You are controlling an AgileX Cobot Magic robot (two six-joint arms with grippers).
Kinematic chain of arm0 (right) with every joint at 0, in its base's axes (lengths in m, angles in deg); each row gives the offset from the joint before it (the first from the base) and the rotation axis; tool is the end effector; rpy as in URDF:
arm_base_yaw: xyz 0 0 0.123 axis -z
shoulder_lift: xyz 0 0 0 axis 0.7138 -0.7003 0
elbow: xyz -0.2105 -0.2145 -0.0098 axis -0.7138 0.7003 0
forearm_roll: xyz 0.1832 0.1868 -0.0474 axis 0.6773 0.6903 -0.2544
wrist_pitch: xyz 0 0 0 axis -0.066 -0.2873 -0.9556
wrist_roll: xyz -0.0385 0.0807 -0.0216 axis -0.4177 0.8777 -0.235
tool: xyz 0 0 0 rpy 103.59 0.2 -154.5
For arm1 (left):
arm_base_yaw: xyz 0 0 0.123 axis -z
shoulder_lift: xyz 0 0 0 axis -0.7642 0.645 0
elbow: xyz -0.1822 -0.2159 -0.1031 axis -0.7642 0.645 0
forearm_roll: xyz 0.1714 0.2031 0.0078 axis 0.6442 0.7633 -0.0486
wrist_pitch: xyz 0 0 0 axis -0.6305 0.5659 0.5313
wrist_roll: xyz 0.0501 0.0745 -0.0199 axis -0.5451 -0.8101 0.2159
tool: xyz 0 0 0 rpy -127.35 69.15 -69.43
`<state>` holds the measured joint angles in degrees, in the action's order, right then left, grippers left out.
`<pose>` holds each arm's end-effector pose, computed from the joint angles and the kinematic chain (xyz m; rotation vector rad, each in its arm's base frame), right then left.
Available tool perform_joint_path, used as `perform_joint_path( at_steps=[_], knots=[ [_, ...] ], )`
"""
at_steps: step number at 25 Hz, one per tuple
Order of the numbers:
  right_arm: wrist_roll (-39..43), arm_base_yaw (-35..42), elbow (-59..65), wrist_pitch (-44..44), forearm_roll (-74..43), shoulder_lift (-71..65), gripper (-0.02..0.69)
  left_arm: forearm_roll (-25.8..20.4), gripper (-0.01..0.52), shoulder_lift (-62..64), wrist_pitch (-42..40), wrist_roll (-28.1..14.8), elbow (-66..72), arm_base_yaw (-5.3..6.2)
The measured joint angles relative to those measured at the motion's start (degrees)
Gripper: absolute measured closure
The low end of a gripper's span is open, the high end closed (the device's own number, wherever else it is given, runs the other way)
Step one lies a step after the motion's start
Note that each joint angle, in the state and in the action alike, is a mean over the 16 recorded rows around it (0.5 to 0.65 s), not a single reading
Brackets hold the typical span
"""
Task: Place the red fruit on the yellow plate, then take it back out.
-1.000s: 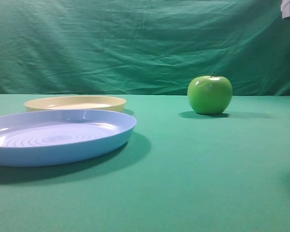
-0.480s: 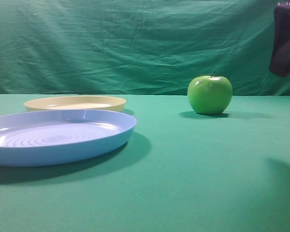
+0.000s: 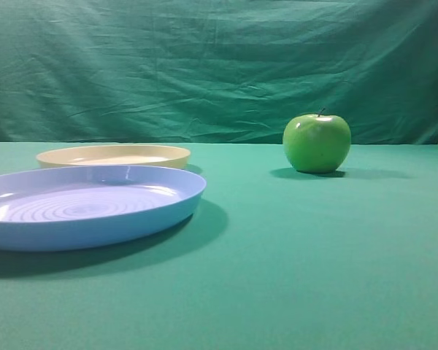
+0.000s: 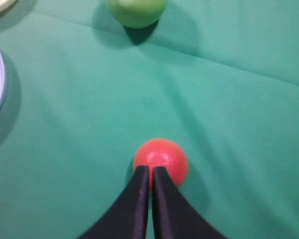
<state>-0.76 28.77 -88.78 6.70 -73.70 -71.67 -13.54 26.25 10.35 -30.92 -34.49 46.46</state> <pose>0.1964 0.0702 0.3591 -0.5937 2.5214 0.2037 0.0502 0.0139 0.1771 -0.1622 1.8313 0.1317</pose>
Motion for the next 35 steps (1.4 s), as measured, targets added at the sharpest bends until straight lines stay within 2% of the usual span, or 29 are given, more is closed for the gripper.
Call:
perform_joint_path(
  at_steps=[11, 20, 27, 35],
  knots=[
    [0.8, 0.0, 1.9, -2.8, 2.7, 20.6, 0.665, 0.0, 0.514, 0.0, 0.0, 0.0, 0.0, 0.0],
    [0.9, 0.1, 8.6, -0.6, 2.7, 36.1, 0.665, 0.0, 0.514, 0.0, 0.0, 0.0, 0.0, 0.0],
    [1.0, 3.0, 17.9, 7.9, 0.8, 46.1, 0.665, 0.0, 0.514, 0.0, 0.0, 0.0, 0.0, 0.0],
    [1.0, 9.6, 33.3, 23.5, -0.8, 55.5, 0.665, 0.0, 0.514, 0.0, 0.0, 0.1, 0.0, 0.0]
  ],
)
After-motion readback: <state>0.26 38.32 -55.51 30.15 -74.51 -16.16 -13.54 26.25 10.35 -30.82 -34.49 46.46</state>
